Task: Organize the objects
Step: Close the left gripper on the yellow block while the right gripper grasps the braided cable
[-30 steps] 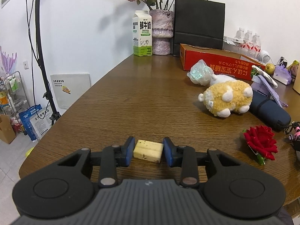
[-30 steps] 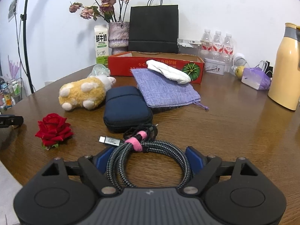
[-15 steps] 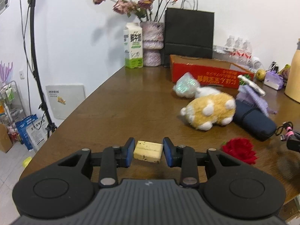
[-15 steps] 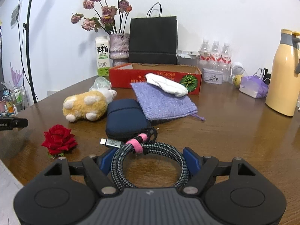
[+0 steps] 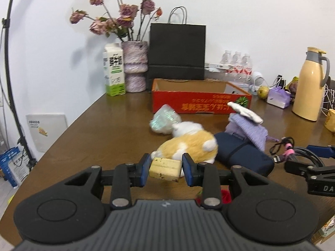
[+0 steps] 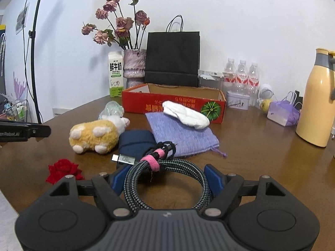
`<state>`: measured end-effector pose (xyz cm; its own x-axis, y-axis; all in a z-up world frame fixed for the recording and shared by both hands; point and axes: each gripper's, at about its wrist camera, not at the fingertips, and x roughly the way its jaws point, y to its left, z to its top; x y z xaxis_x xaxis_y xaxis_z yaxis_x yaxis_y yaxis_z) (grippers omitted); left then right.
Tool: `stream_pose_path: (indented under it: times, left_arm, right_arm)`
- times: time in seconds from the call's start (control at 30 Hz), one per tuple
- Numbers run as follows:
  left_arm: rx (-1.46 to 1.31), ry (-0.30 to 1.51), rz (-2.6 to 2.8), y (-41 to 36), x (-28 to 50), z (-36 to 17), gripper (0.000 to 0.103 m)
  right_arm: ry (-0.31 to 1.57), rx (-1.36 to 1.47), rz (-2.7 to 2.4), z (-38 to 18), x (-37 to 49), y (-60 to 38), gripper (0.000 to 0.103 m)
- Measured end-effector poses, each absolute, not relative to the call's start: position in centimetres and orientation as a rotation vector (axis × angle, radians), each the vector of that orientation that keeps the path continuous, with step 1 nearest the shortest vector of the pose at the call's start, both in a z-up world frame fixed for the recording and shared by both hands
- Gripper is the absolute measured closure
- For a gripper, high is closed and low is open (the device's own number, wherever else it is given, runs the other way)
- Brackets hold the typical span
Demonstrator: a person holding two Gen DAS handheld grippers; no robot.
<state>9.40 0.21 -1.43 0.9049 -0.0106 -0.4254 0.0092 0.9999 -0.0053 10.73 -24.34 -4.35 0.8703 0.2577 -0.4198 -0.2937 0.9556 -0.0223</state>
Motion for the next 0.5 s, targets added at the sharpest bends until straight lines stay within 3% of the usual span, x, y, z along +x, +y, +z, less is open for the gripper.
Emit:
stream_pose_path:
  times: [0.5]
  left_arm:
    - [-0.006,0.41,-0.057,-2.1,14.9,1.1,0.07]
  right_arm:
    - [0.382,-0.089,0.295,-2.0,15.7,-23.4,0.027]
